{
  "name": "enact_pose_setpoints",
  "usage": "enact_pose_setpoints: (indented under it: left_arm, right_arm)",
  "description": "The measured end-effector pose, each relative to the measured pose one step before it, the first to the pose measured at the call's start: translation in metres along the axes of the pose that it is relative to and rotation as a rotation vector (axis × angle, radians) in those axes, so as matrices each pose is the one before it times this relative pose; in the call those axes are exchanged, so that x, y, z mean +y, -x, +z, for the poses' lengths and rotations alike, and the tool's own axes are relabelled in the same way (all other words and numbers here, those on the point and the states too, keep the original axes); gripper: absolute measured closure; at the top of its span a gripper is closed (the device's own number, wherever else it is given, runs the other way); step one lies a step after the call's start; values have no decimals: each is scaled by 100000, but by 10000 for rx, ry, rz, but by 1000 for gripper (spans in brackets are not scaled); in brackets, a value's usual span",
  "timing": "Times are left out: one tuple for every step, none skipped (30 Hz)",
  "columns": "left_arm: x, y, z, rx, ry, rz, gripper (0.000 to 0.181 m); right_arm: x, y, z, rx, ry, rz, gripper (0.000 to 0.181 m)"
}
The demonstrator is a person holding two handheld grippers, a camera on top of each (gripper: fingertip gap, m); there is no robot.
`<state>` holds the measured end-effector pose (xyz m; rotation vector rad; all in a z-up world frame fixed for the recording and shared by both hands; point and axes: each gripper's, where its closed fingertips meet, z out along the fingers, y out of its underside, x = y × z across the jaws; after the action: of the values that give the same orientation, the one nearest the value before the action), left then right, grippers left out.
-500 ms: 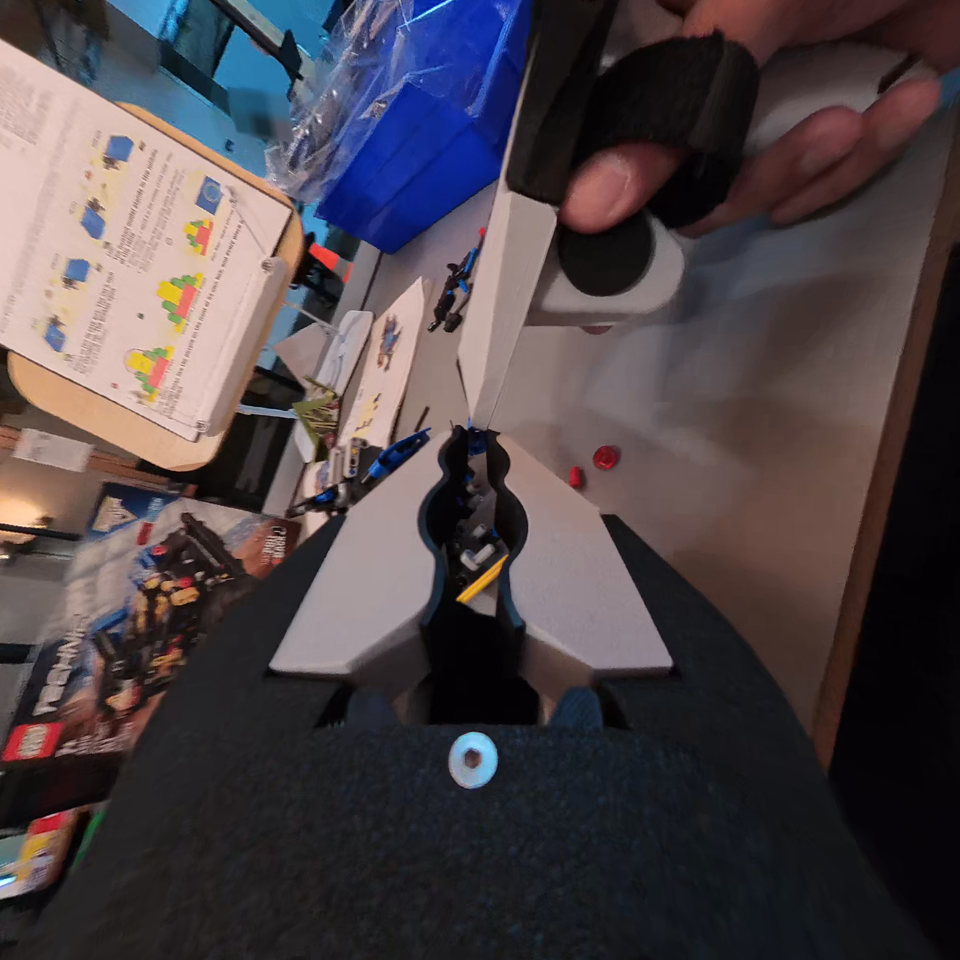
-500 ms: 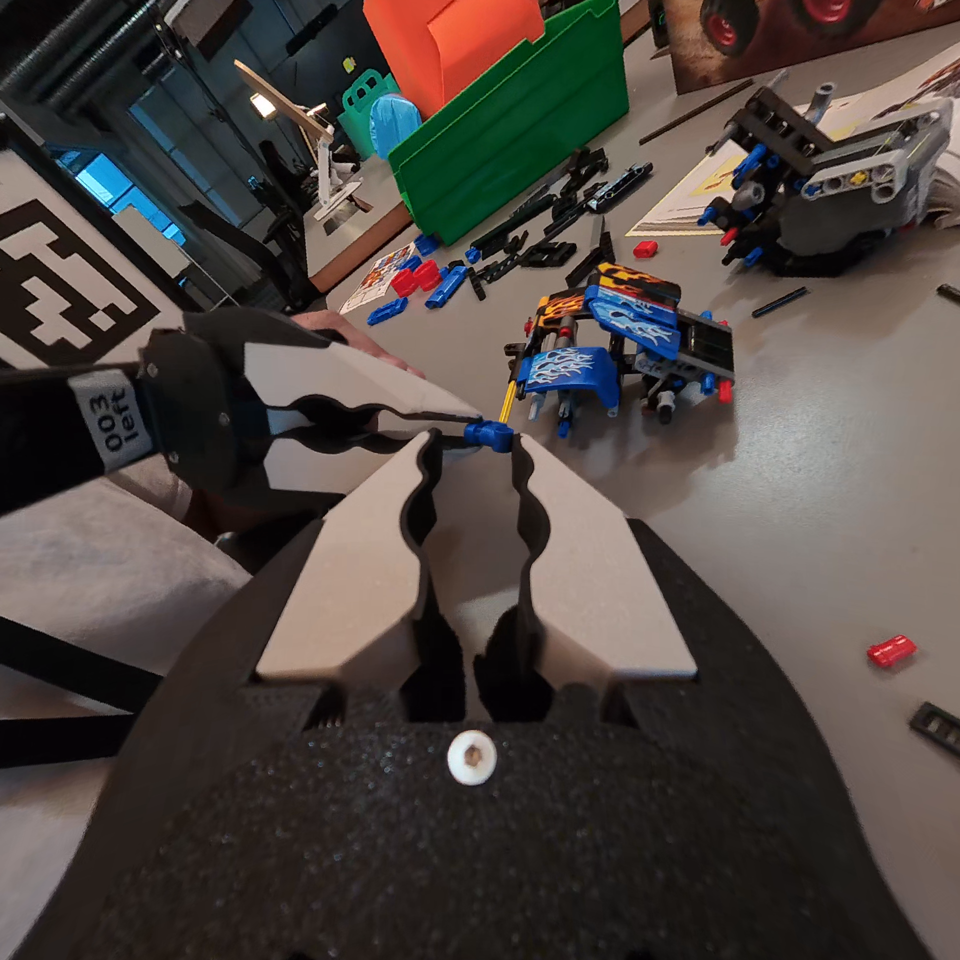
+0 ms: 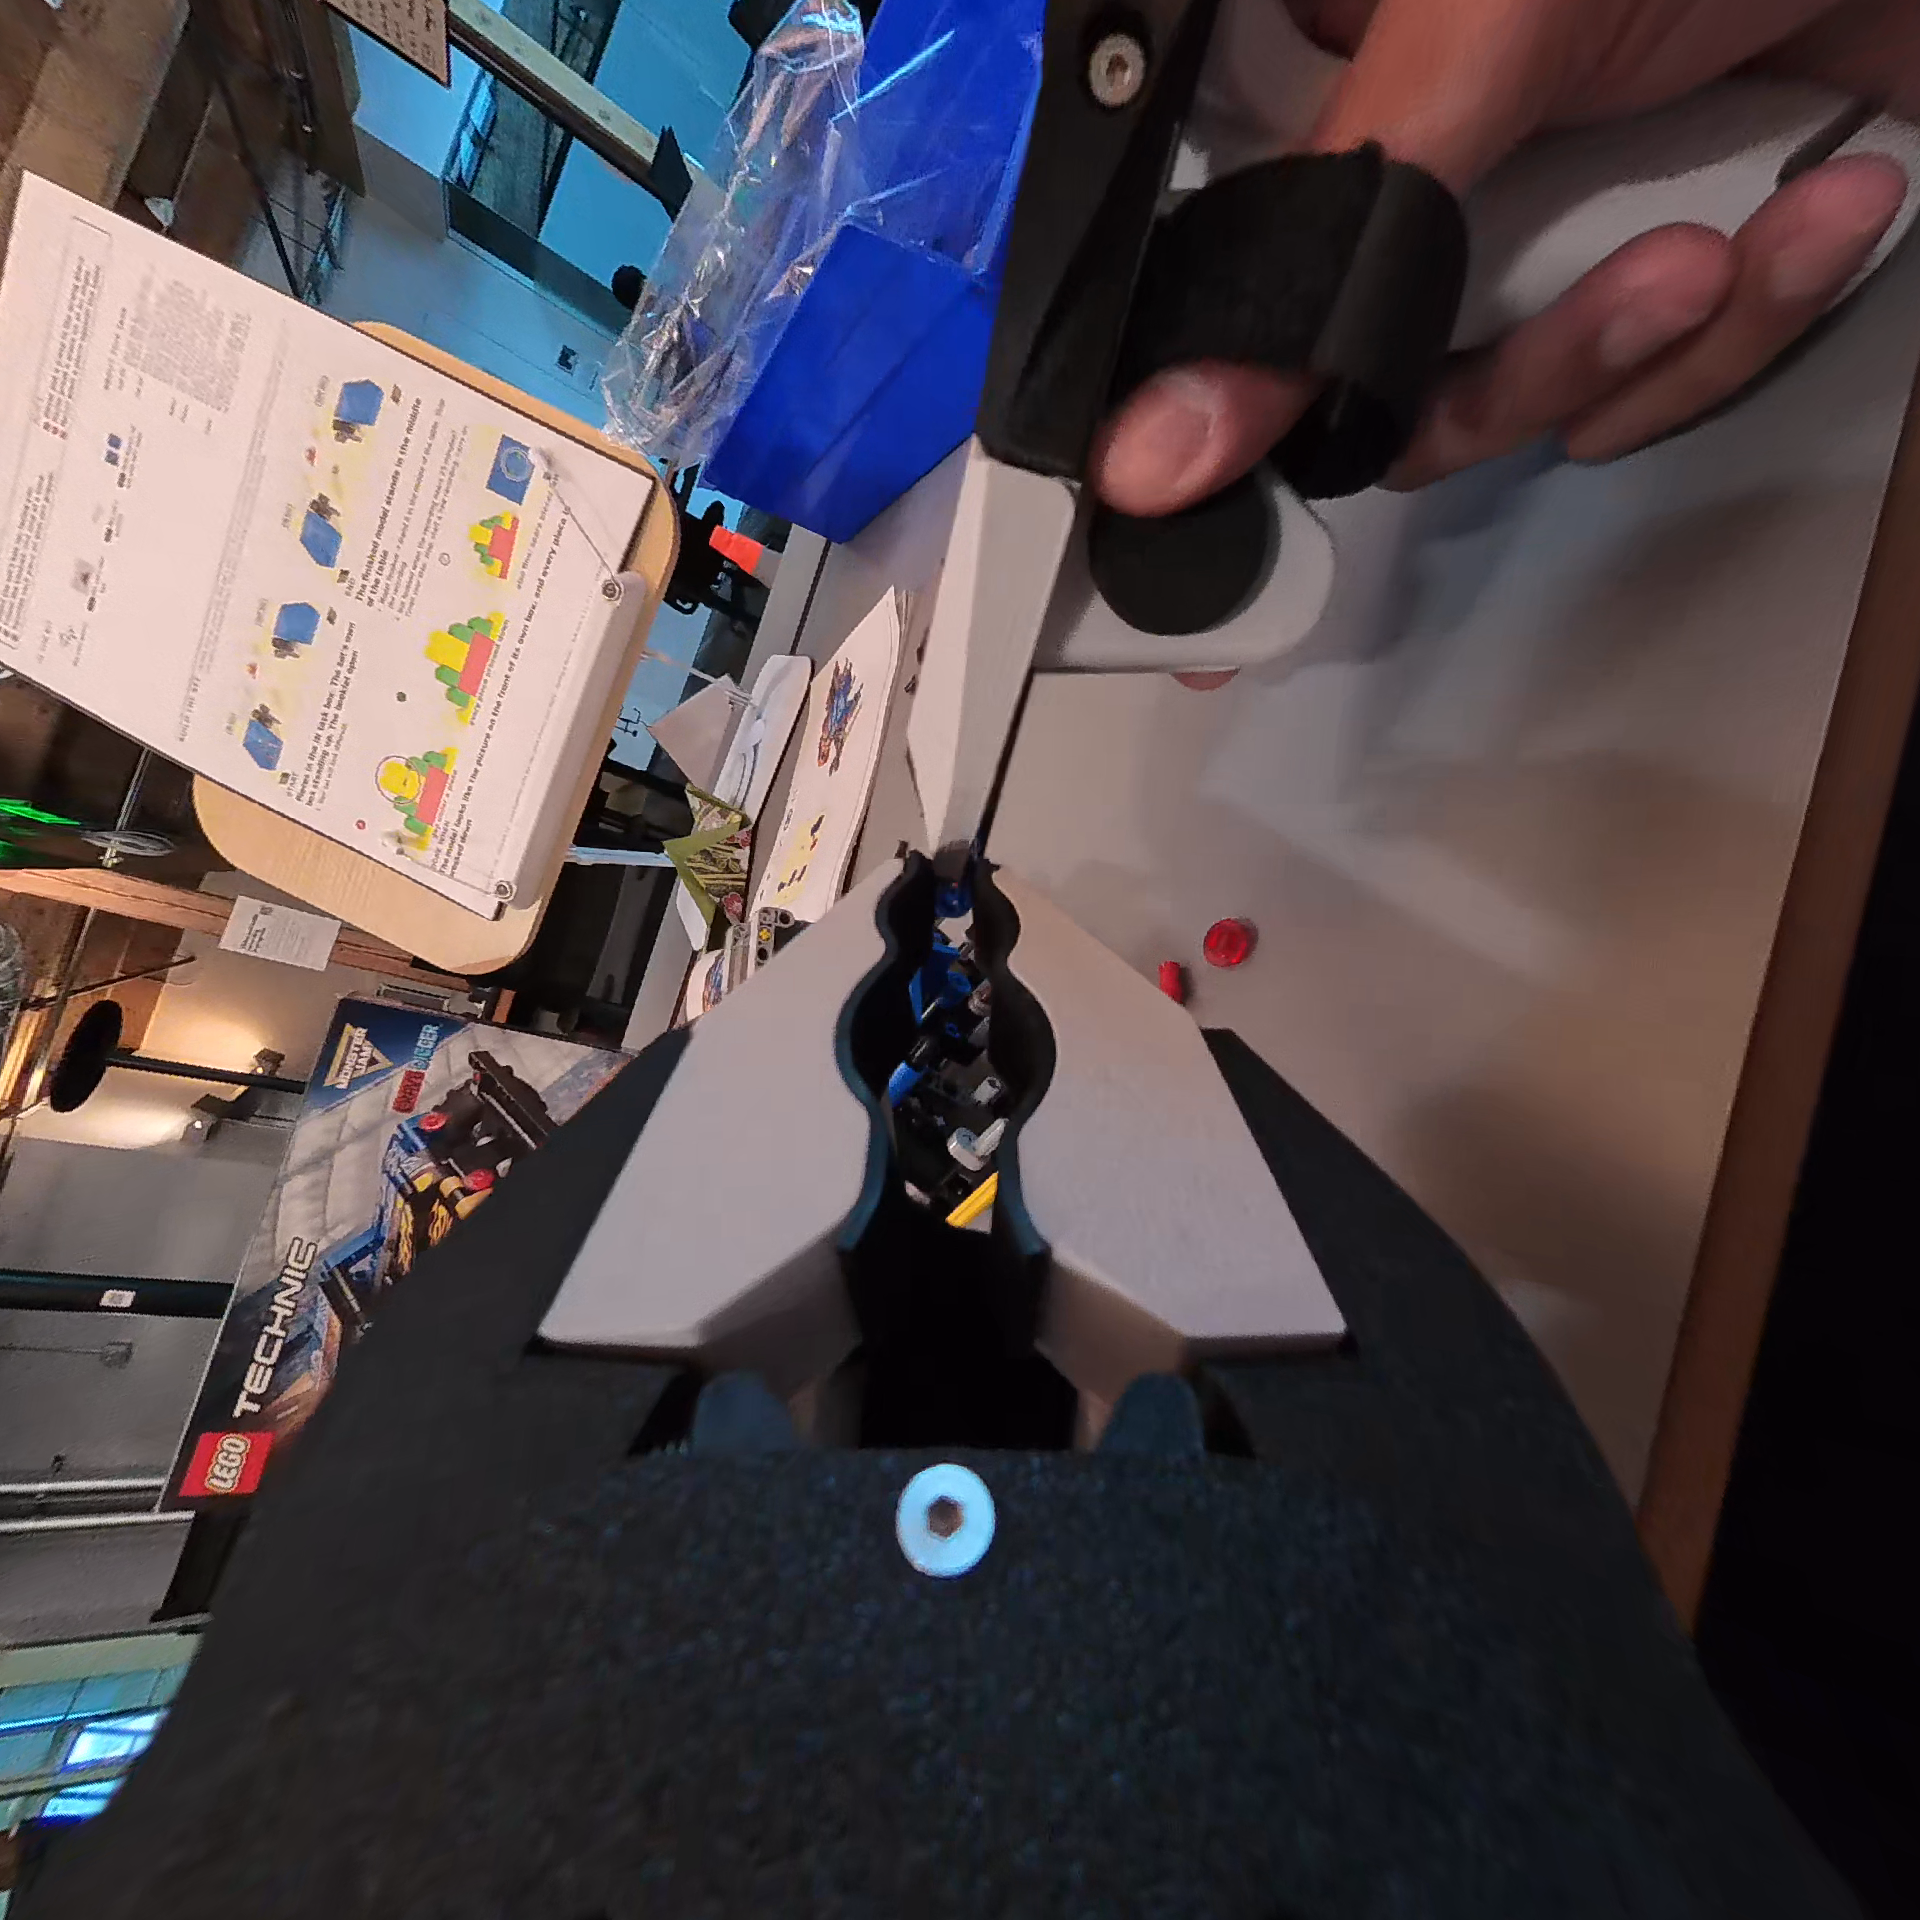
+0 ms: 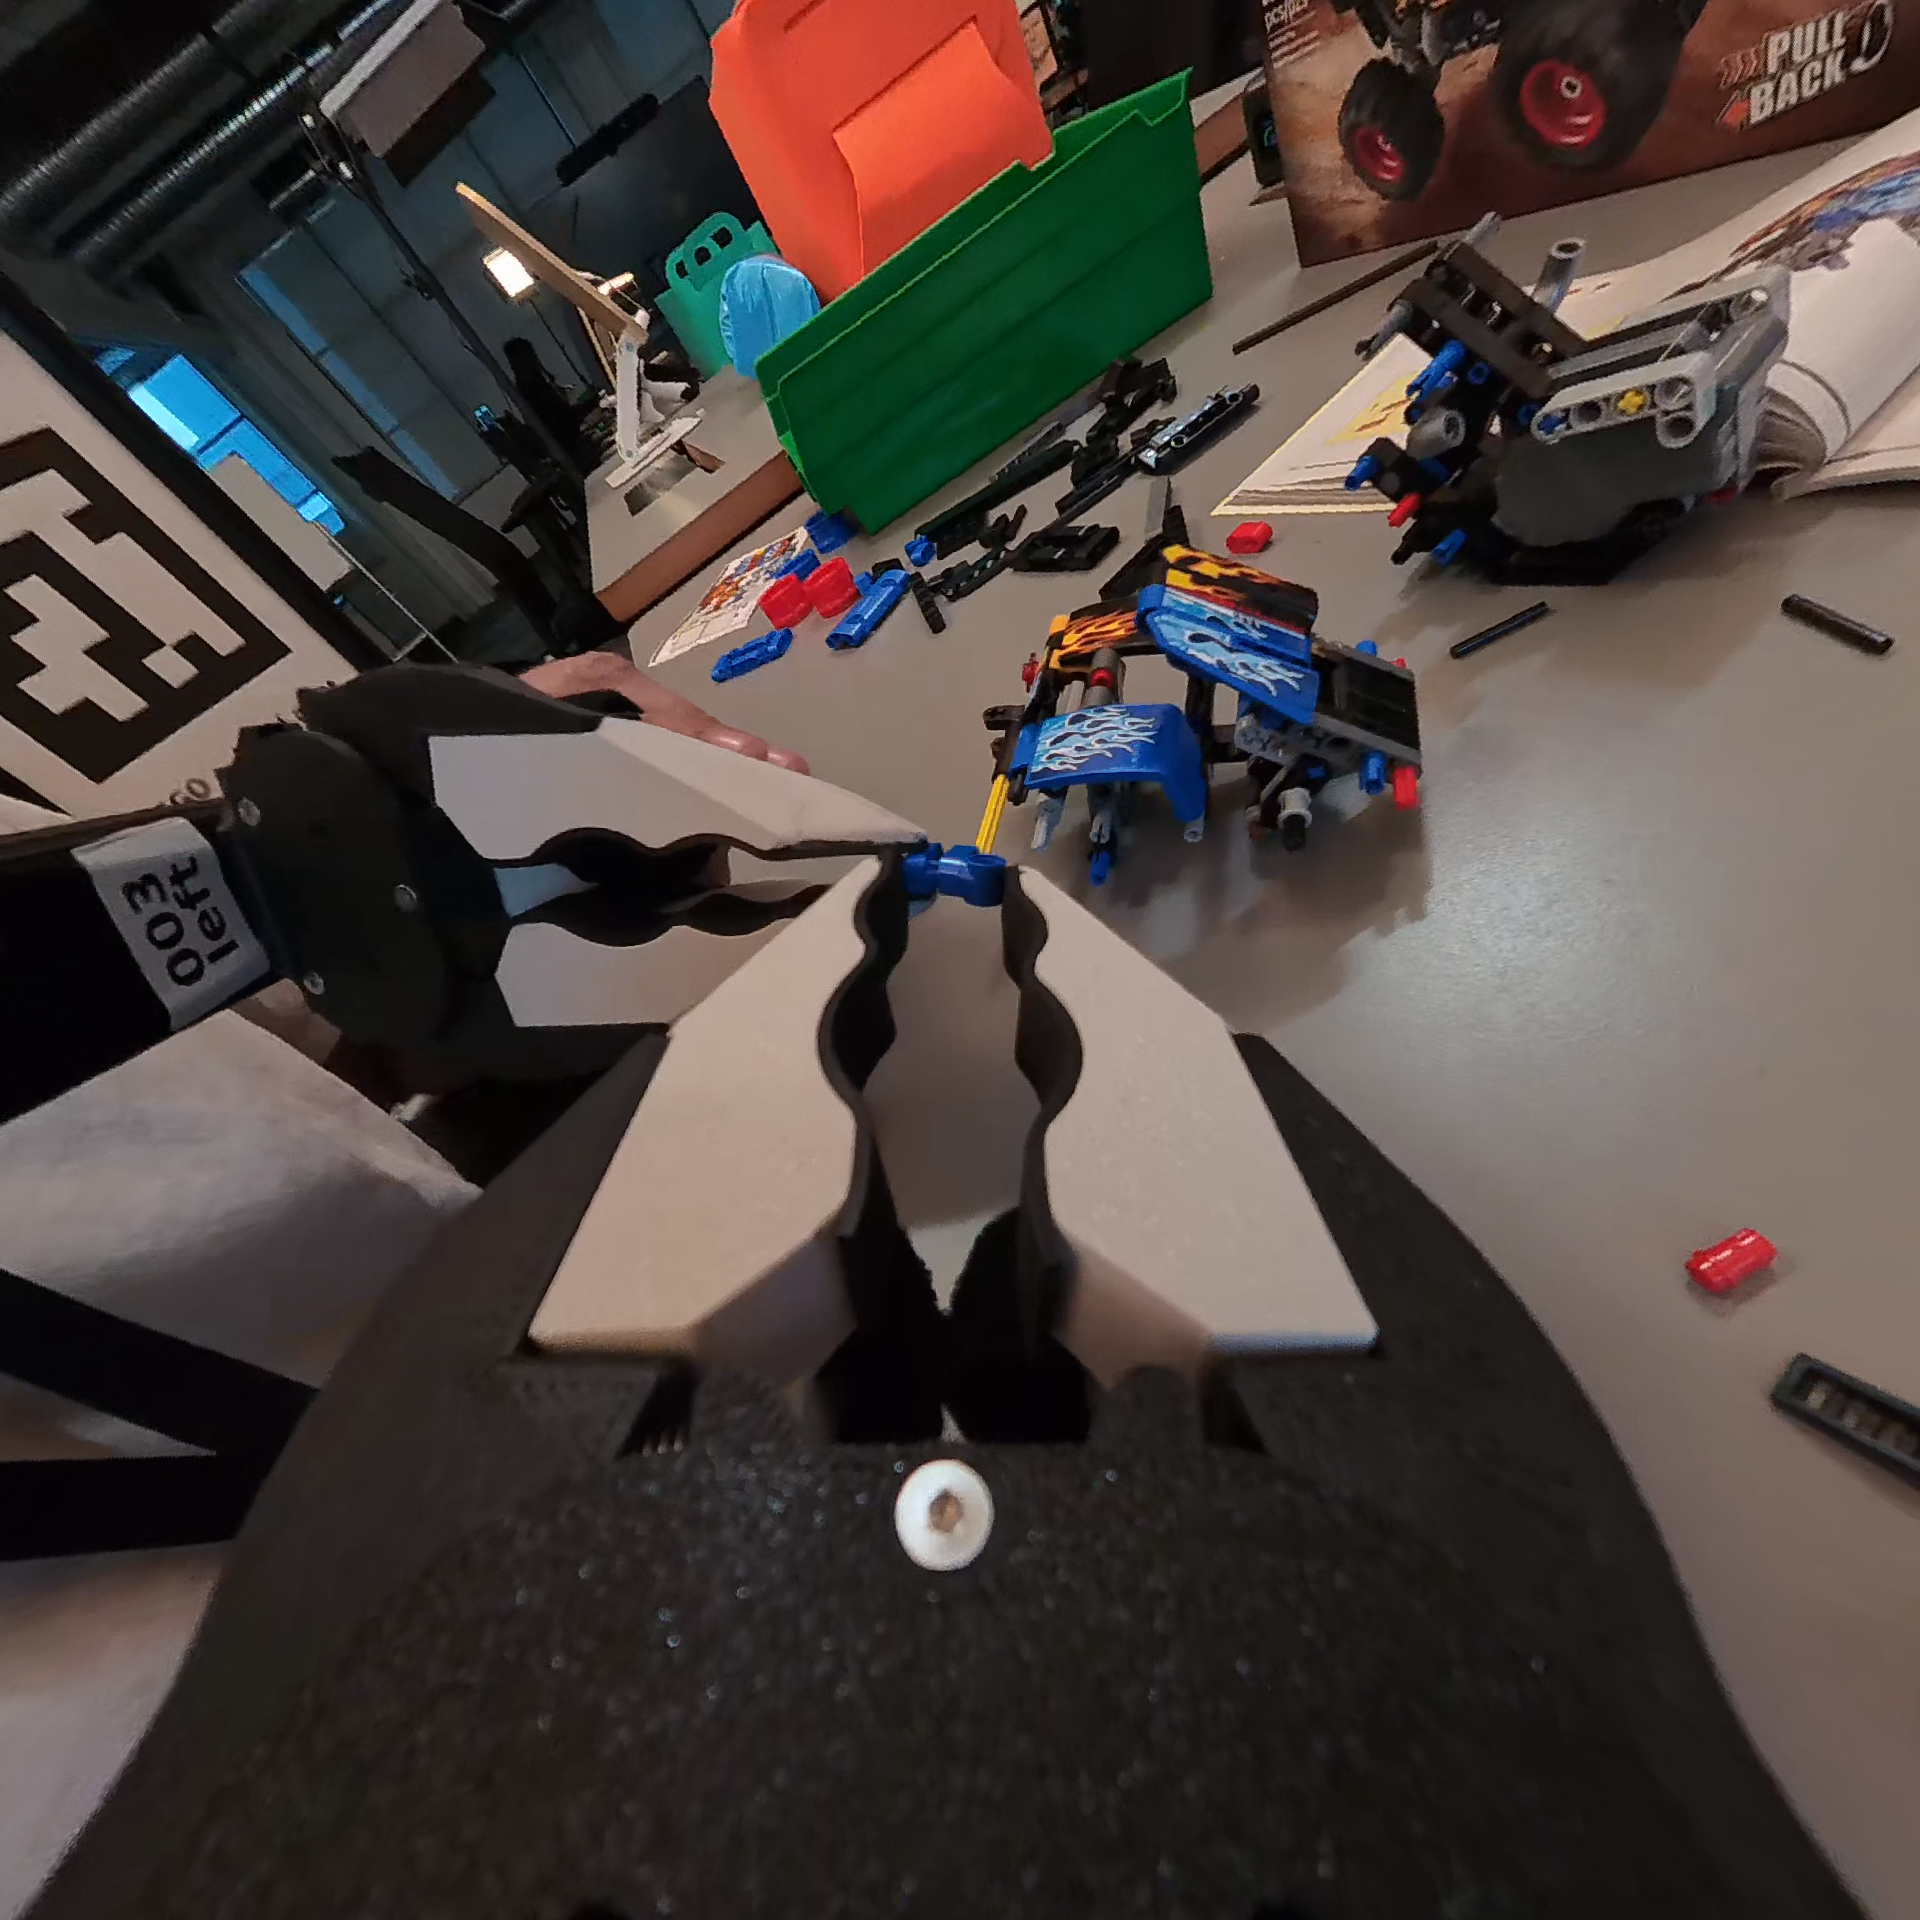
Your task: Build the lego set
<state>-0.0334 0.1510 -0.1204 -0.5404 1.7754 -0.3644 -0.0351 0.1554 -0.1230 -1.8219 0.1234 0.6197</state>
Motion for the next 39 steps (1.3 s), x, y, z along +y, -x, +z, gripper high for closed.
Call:
enact_pose_setpoints:
  left_arm:
    - [-12, 1, 1, 14, 32, -18, 177]
    - [-10, -2, 1, -20, 17, 16, 176]
    - [15, -48, 23, -18, 31, 22, 176]
    - [-7, -37, 19, -33, 32, 10, 176]
    - [-50, 21, -19, -52, -8, 23, 177]
    - [3, 31, 4, -27, 1, 22, 177]
    - [-19, 53, -8, -8, -50, -18, 177]
    - [-54, 32, -41, 28, -114, -76, 177]
    - [-74, 11, -42, 61, -142, -123, 176]
    - [-71, -19, -34, 114, -175, -52, 176]
    - [-119, 40, -59, 157, -286, -51, 177]
    - [-201, 76, -147, 249, -377, -288, 176]
    - [-245, -24, -223, 462, -362, -638, 176]
    - [-314, 48, -370, 548, -373, -839, 174]
    - [-350, 252, -468, 454, -396, -899, 171]
    - [-296, 219, -407, 512, -345, -936, 170]
    - [-151, -57, -290, 727, -198, -1001, 166]
    - [-190, -241, -232, 788, -194, -942, 161]
    - [-297, -381, -215, 737, -270, -708, 157]
    - [-400, -298, -208, 517, -350, -456, 157]
    - [-209, -372, -124, 415, -213, -214, 160]
    - [90, -467, 12, 397, -1, -124, 161]
    - [44, -293, 43, 239, -29, -132, 161]
    - [151, -279, 79, 189, 22, -57, 163]
    - [195, -150, 80, 67, 61, -1, 164]
    - [33, -75, 17, -12, -42, 25, 165]
    - [63, -227, -6, 89, -21, 41, 169]
    - [29, -190, -9, 74, -25, 24, 171]
    - [18, -152, -21, 65, -30, -2, 172]
    - [87, -113, -4, 75, 11, -26, 172]
    - [121, -50, 4, 61, 31, -35, 171]
    - [159, 70, -17, 8, 64, -41, 168]
    - [116, -3, -47, 72, 47, -48, 163]
    - [-27, -165, -73, 184, -16, -88, 160]
    - [-60, -148, -57, 149, -11, -94, 159]
    - [68, -156, 17, 115, 95, -5, 159]
    - [225, -206, 95, 80, 212, 136, 159]
    - [264, -28, 150, -104, 272, 237, 162]
    - [291, -101, 191, -100, 302, 276, 162]
  right_arm:
    - [21, -14, -12, 117, 41, -229, 164]
    - [4, -24, -25, 130, 35, -274, 164]
    - [58, -46, -13, 145, 47, -186, 165]
    - [76, -33, -12, 121, 49, -140, 165]
    - [-21, -15, -43, 73, 0, -143, 165]
    - [-7, -20, 17, 65, -20, -13, 165]
    - [-12, 30, 27, 10, -22, 29, 165]
    - [-17, 73, -31, -82, -9, 32, 165]
    - [-46, 60, -27, -124, -34, 101, 165]
    - [-19, 21, -57, -156, 4, 62, 165]
    - [-23, 84, -90, -196, 44, 11, 165]
    - [-72, 216, -99, -285, 34, 60, 165]
    - [-78, 291, -120, -357, 32, 128, 165]
    - [-146, 513, -130, -492, -57, 11, 165]
    - [-281, 318, -238, -324, -157, 10, 165]
    - [-351, 270, -286, -254, -192, -109, 165]
    - [-316, 668, -223, -439, -165, -315, 165]
    - [-103, 425, -87, -215, -15, -387, 165]
    - [-94, 330, -18, -118, -18, -418, 165]
    - [4, 613, 78, -304, 19, -396, 165]
    - [-27, 390, 99, -153, 17, -338, 165]
    - [-83, 268, 65, -91, -34, -306, 165]
    - [23, 464, 68, -247, 34, -222, 165]
    - [-42, 218, 53, -99, -20, -121, 165]
    - [-32, 162, 38, -84, -53, -71, 165]
    - [205, 245, 104, -170, 91, -15, 165]
    - [65, 52, 33, -44, -4, -16, 165]
    - [87, -7, 43, -7, 13, -19, 165]
    - [40, 89, 41, -79, -3, 8, 165]
    - [92, 45, 28, -39, 60, -20, 165]
    - [125, 58, 31, -43, 73, -47, 165]
    - [141, 9, 36, -7, 88, -28, 165]
    - [168, 27, 44, -20, 126, -10, 165]
    - [222, 83, 74, -34, 172, -68, 165]
    - [235, -81, 67, 107, 189, -146, 164]
    - [169, 37, 85, 45, 139, -160, 165]
    - [163, 220, 130, -71, 191, -36, 165]
    - [94, 273, 156, -67, 200, -44, 165]
    - [75, 247, 164, 6, 202, -180, 165]
